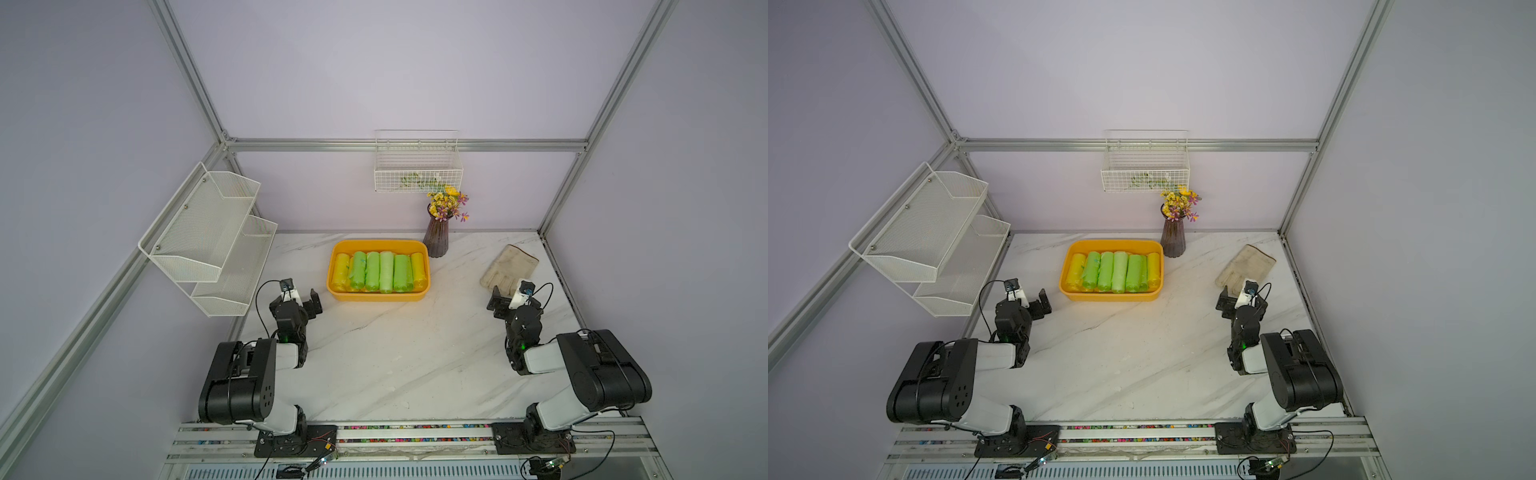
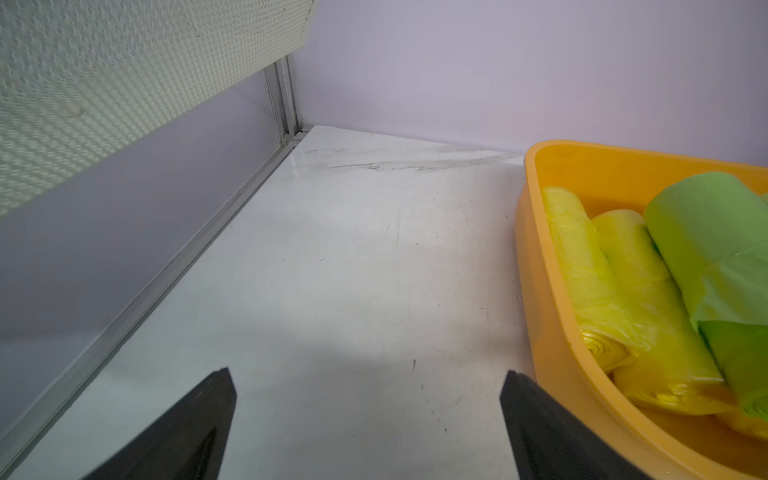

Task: Put the roll of trash bags into the storage box
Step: Reset both arms

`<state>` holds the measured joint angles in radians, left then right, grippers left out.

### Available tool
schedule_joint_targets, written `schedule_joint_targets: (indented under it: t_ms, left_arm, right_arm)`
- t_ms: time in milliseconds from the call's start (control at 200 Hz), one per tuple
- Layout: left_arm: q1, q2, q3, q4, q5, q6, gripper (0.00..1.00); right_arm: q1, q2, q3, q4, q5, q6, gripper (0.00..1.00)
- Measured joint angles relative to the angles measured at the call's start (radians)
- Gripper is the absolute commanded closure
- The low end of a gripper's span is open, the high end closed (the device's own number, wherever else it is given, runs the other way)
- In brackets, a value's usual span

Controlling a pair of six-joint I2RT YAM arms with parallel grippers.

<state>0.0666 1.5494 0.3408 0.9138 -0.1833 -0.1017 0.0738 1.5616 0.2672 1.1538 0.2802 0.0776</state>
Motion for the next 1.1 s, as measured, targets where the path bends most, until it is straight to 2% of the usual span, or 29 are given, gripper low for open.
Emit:
schedule_joint_targets:
  t_ms: [1100]
  left_arm:
    - [-0.011, 0.009, 0.012, -0.018, 0.035, 0.039, 0.0]
  right_arm:
    - [0.0, 0.001, 0.0, 0.006, -0.001, 0.0, 0.01]
